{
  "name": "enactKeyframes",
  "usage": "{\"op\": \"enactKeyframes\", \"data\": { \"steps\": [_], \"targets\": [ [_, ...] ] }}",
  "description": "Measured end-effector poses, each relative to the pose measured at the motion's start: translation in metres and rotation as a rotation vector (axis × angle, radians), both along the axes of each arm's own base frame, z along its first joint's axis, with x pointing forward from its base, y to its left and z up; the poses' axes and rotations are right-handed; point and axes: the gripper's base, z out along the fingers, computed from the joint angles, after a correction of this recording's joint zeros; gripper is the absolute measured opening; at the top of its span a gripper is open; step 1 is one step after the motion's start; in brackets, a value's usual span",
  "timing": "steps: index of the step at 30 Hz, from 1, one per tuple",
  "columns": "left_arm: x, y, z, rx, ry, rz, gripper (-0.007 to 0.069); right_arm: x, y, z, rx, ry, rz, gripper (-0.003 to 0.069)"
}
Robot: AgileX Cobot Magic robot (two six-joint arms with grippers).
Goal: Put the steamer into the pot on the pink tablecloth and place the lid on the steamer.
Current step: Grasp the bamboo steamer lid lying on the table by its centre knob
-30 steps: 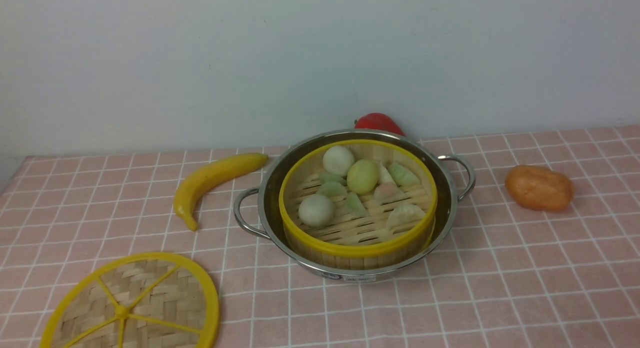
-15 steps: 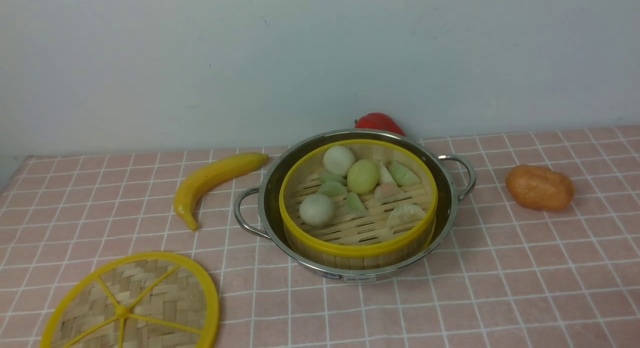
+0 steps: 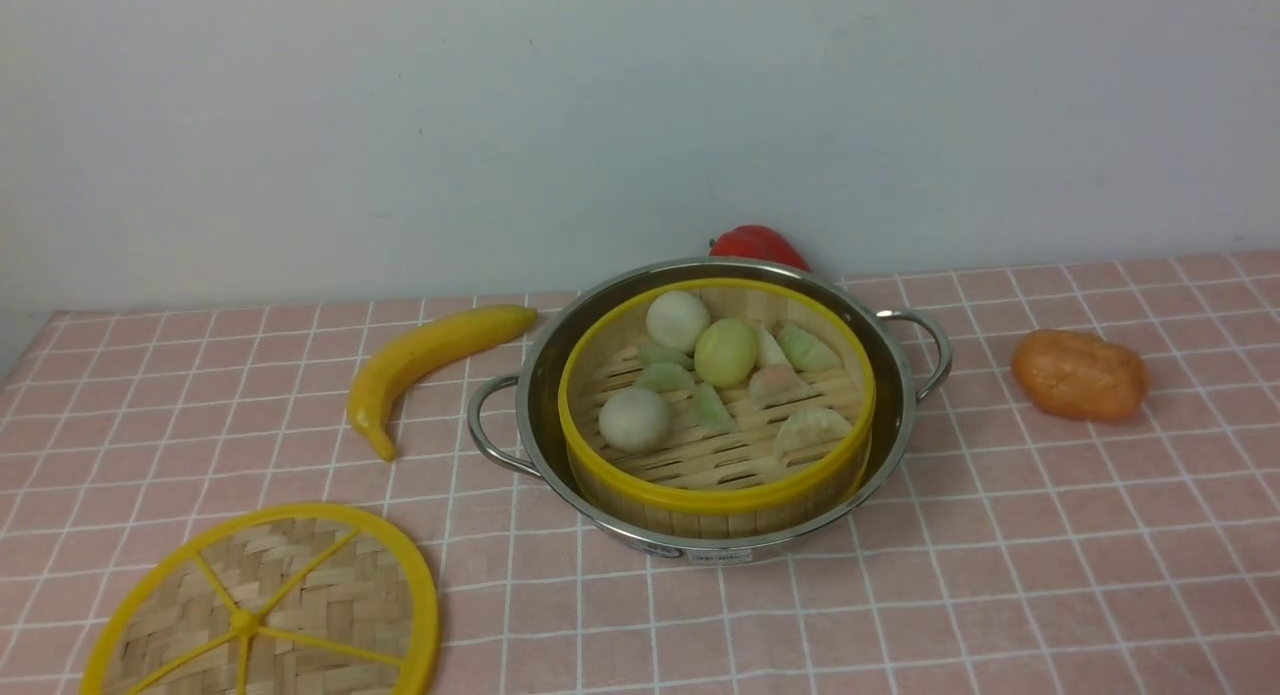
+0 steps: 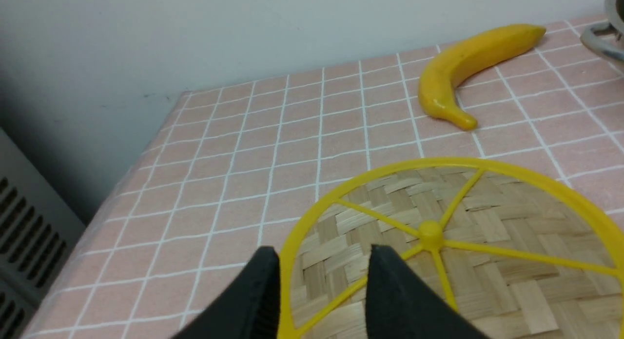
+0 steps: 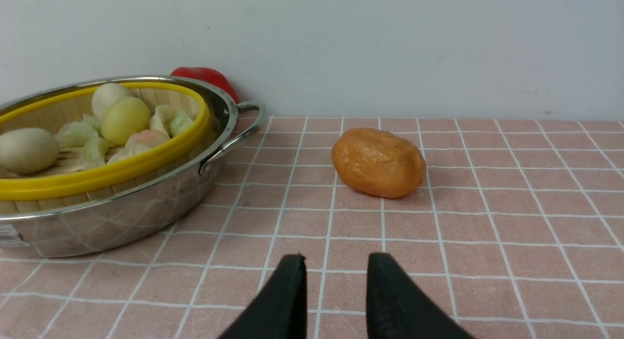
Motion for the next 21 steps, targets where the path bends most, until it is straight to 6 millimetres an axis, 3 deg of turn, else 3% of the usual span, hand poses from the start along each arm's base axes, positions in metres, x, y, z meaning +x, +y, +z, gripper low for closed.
{"op": "enactKeyframes", "data": {
  "steps": [13, 21],
  "targets": [
    [0.001, 0.000, 0.004, 0.016, -0.041, -0.005, 0.0243, 0.000, 0.000, 0.000, 0.000, 0.000, 0.000, 0.0237],
    [0.004, -0.005, 0.016, -0.253, -0.213, -0.006, 0.0243, 0.000, 0.000, 0.000, 0.000, 0.000, 0.000, 0.0240]
  ]
}}
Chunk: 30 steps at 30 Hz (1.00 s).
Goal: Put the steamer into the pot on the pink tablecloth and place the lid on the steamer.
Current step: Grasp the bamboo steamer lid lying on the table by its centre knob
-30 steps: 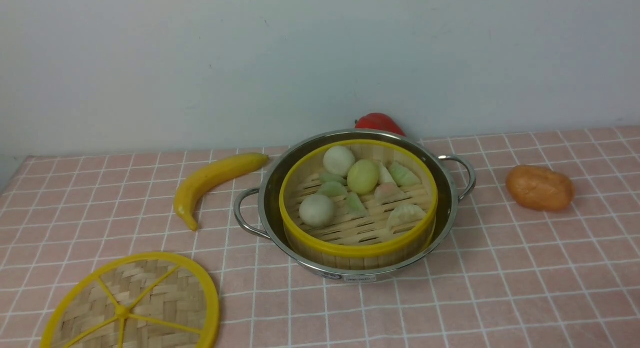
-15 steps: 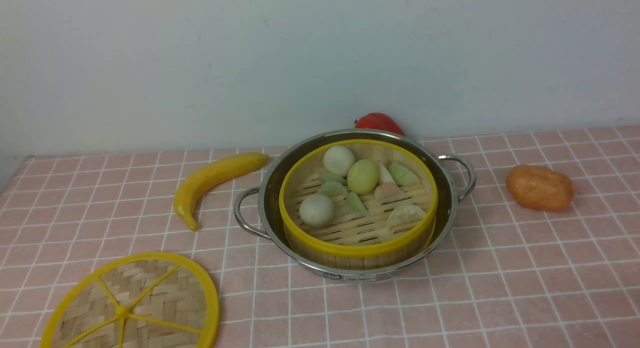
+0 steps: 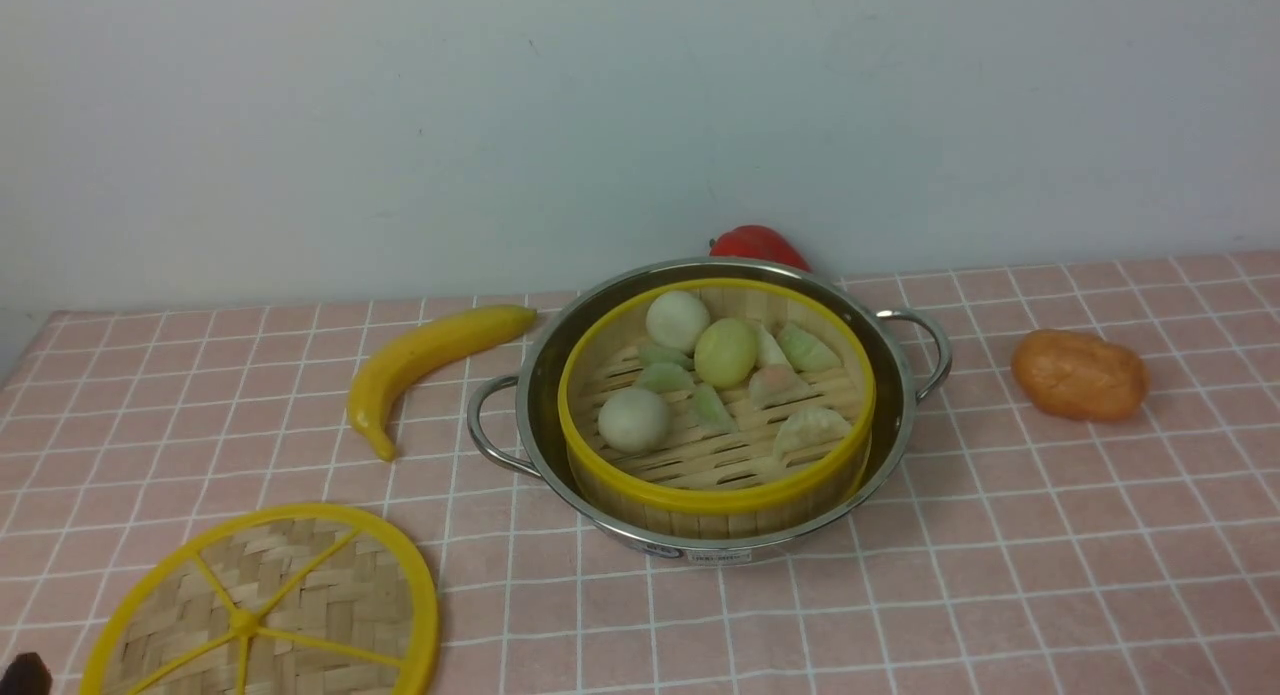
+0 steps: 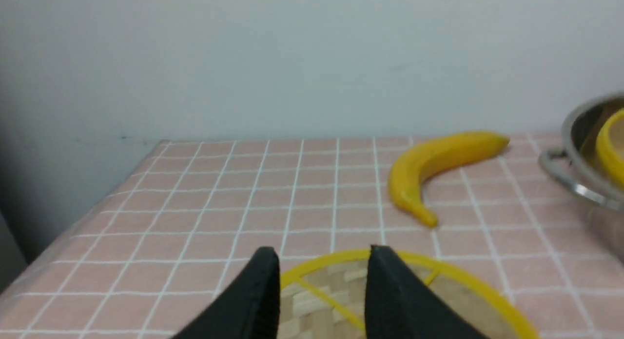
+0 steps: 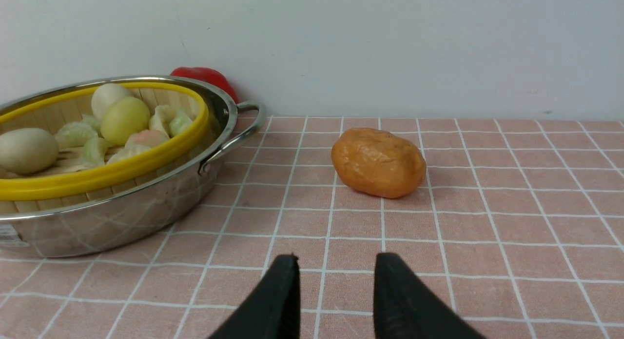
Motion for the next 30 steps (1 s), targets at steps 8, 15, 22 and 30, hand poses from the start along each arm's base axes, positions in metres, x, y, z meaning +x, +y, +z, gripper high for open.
{"op": "enactKeyframes", "data": {
  "steps": [8, 15, 22, 30],
  "targets": [
    [-0.001, 0.003, 0.021, -0.454, -0.291, 0.030, 0.0243, 0.000, 0.000, 0.000, 0.000, 0.000, 0.000, 0.0240],
    [-0.011, -0.008, 0.079, -0.358, -0.160, -0.058, 0.0243, 0.000, 0.000, 0.000, 0.000, 0.000, 0.000, 0.0240],
    [0.006, -0.006, 0.127, -0.196, 0.578, -0.033, 0.0243, 0.000, 0.000, 0.000, 0.000, 0.000, 0.000, 0.0240],
    [0.094, 0.009, 0.114, -0.193, 1.082, -0.017, 0.0243, 0.000, 0.000, 0.000, 0.000, 0.000, 0.000, 0.0240]
  ]
}}
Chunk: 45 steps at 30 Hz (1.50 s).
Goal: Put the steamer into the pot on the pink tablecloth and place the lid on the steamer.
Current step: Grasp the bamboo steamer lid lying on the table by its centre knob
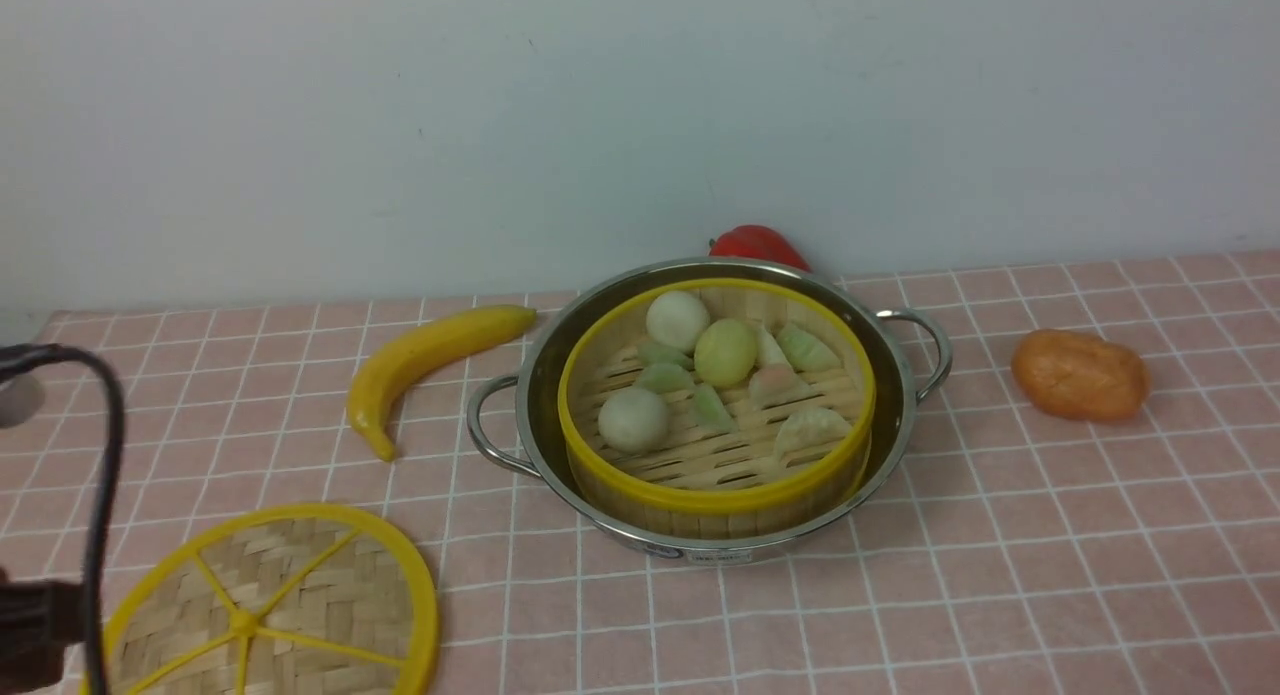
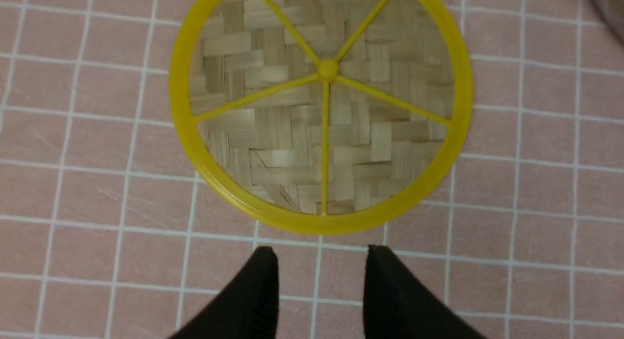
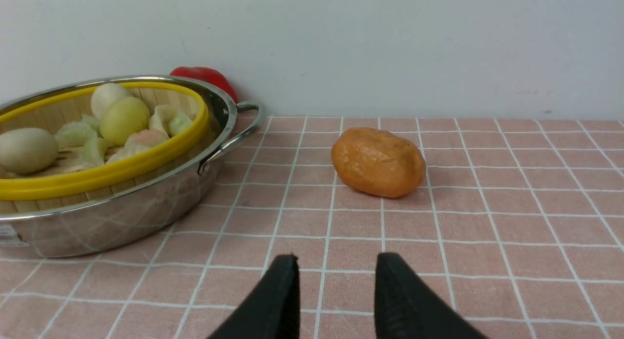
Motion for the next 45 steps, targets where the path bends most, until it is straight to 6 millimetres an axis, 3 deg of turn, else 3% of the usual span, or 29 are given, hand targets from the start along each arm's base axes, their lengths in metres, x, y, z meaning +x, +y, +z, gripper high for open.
{"op": "enactKeyframes", "data": {
  "steps": [6, 13, 17, 23, 29, 36, 42, 45],
  "targets": [
    [0.082, 0.009, -0.053, -0.026, 0.164, -0.066, 0.0243, 0.000, 0.000, 0.000, 0.000, 0.000, 0.000, 0.0240],
    [0.123, 0.011, -0.090, -0.041, 0.269, -0.289, 0.0243, 0.000, 0.000, 0.000, 0.000, 0.000, 0.000, 0.0240],
    [0.127, 0.010, -0.099, -0.029, 0.282, -0.418, 0.0243, 0.000, 0.000, 0.000, 0.000, 0.000, 0.000, 0.0240],
    [0.132, 0.007, -0.104, -0.055, 0.269, -0.455, 0.0243, 0.000, 0.000, 0.000, 0.000, 0.000, 0.000, 0.0240],
    [0.139, 0.008, -0.126, -0.067, 0.326, -0.446, 0.0243, 0.000, 0.000, 0.000, 0.000, 0.000, 0.000, 0.0240],
    [0.142, 0.012, -0.138, -0.059, 0.361, -0.374, 0.0240, 0.000, 0.000, 0.000, 0.000, 0.000, 0.000, 0.0240],
    [0.141, 0.013, -0.142, -0.055, 0.409, -0.297, 0.0114, 0.000, 0.000, 0.000, 0.000, 0.000, 0.000, 0.0240],
    [0.142, 0.014, -0.140, -0.048, 0.420, -0.299, 0.0115, 0.000, 0.000, 0.000, 0.000, 0.000, 0.000, 0.0240]
  ]
}}
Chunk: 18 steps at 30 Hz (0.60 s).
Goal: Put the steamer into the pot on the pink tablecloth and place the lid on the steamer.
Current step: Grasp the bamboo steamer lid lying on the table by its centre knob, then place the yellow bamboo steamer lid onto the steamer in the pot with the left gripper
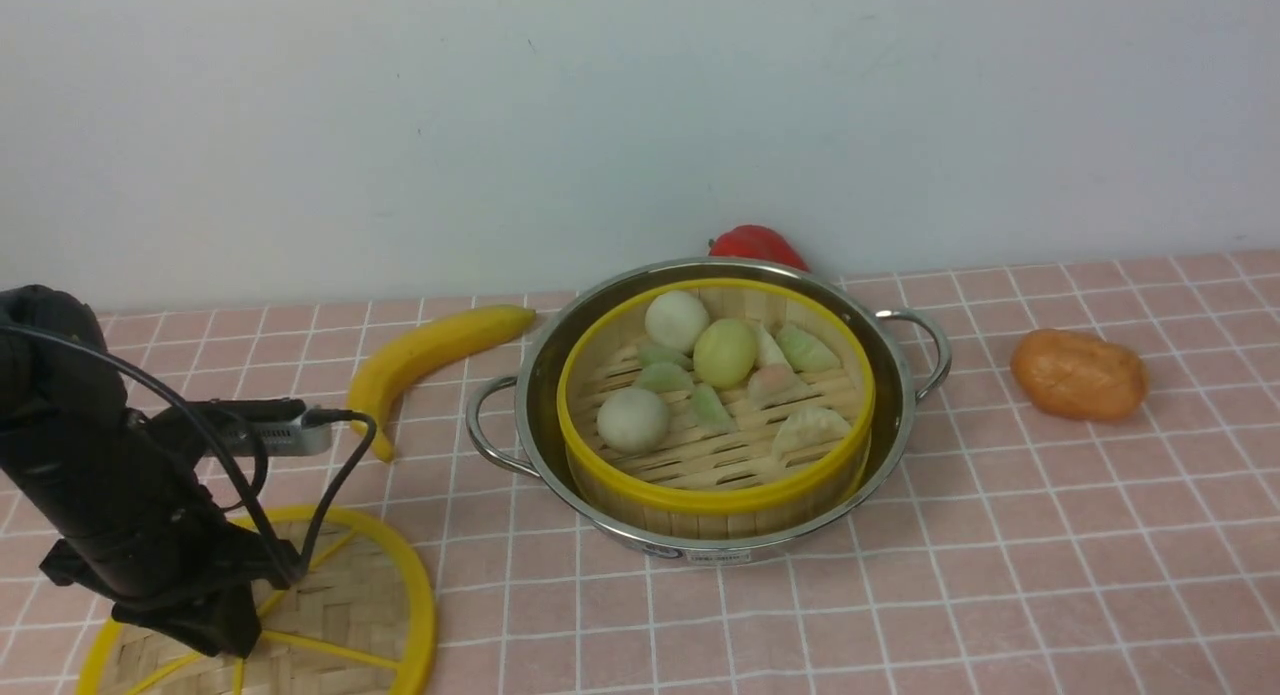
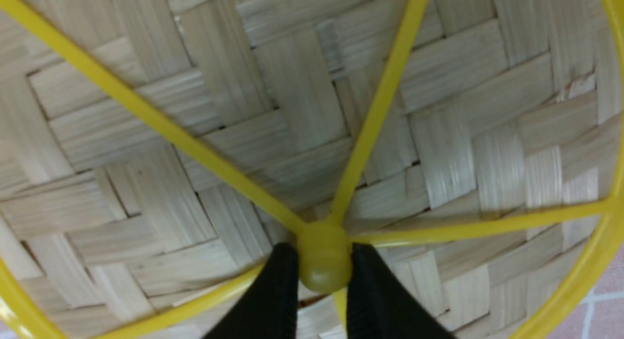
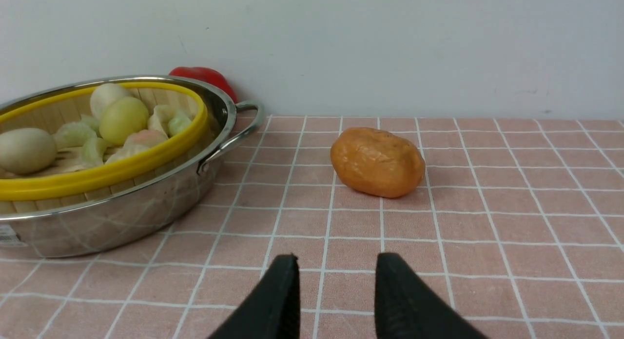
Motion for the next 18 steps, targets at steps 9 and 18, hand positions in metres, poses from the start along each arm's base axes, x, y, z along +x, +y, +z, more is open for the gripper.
{"op": "enactKeyframes", "data": {
  "steps": [9, 18],
  "targets": [
    [0.015, 0.003, 0.059, 0.056, -0.028, -0.072, 0.0116, 0.000, 0.000, 0.000, 0.000, 0.000, 0.000, 0.0240],
    [0.043, -0.056, 0.109, 0.207, -0.224, -0.367, 0.0116, 0.000, 0.000, 0.000, 0.000, 0.000, 0.000, 0.0240]
  ]
}}
